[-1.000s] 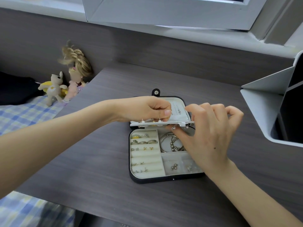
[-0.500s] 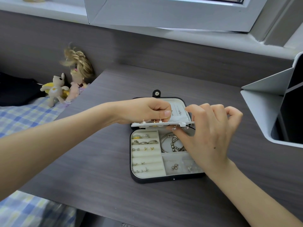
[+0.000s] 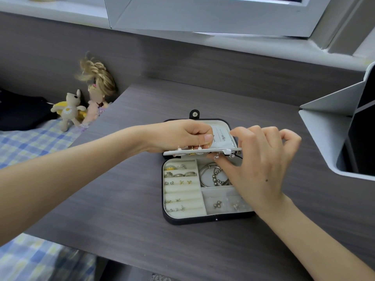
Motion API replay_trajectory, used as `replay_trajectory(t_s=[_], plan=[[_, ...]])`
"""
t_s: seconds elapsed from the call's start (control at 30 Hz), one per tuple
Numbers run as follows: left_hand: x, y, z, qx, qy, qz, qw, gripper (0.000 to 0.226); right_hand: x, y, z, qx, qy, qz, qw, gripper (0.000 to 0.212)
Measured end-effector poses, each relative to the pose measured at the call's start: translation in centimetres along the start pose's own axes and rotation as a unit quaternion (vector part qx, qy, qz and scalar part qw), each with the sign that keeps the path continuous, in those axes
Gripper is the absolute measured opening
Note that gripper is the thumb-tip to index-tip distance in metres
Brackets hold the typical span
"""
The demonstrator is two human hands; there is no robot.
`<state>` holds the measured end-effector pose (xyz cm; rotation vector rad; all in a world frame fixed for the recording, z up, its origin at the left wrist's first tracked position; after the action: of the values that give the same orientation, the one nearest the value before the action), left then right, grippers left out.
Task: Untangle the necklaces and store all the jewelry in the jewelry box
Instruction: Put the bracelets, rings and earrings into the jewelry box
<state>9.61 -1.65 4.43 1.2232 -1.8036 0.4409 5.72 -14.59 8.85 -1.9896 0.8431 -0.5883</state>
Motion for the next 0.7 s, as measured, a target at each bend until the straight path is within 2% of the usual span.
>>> replay_trajectory(t_s=[0.3,0.7], plan=[[0.07,0.07,0.0,-0.001,-0.004,0.007,1.0,0.034,0.03,0.01,-0.03,0.004,-0.001,0.001,1.0,0.039],[0.36,-0.04,-0.32,-0.007,-0.063,0.013,0.998,0.034,-0.06,0.05,-0.12,0.006,0.001,-0.001,1.0,0.039]])
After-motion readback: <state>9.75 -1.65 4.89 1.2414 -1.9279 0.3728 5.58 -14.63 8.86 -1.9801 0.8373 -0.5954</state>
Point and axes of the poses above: each hand's wrist, its own y-axis away from the middle knuckle, its own z-axis out of the palm, x = y × z, the point moved 8 cm from there along -y, towards the middle knuckle, and after that the axes turned 6 degrees about -x, right-handed, at the moved point
